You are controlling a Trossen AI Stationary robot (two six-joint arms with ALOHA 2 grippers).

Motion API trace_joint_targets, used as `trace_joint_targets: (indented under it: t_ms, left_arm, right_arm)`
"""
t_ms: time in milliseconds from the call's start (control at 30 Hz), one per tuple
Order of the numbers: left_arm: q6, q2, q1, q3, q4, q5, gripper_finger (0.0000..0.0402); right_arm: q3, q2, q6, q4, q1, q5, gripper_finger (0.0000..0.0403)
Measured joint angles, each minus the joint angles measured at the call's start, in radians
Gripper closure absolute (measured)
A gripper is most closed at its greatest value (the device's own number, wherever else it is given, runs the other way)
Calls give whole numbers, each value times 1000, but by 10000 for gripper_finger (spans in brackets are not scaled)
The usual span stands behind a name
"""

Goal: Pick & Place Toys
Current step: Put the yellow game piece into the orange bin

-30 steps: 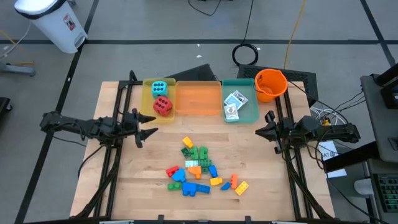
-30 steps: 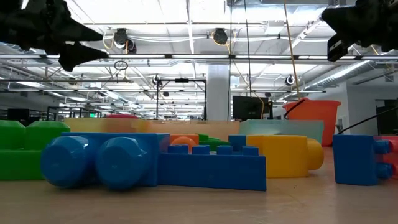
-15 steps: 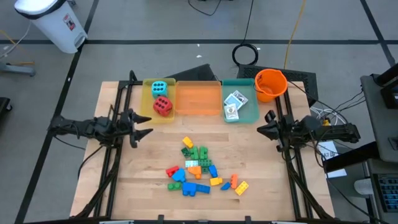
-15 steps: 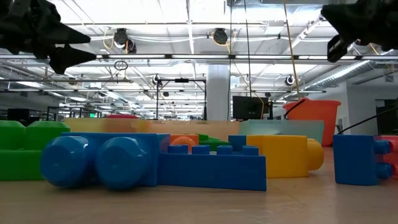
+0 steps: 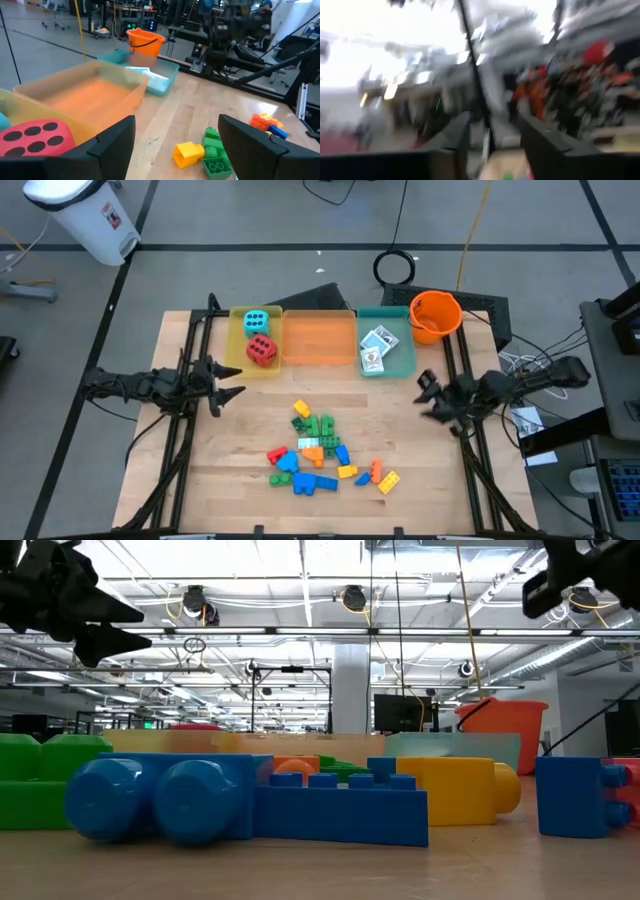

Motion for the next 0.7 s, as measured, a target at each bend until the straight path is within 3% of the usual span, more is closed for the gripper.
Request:
trace_joint_targets:
  t_ms: [133,233,400,567,700]
  left_arm:
    - [7,0,0,0,1,0,117]
    - [4,0,0,0,2,0,117]
    - [3,0,0,0,2,0,117]
    - [4,1,0,0,4,1,117]
    - [4,1,0,0,2,1,117]
  right_arm:
    - [90,166,-88,-129,134,12,173]
    - [174,290,-134,-242,233,102,145]
    - [256,506,-107,-385,377,237,146]
    - [275,717,-56,-342,475,352,155]
    - [277,862,-23,-215,498,364,152]
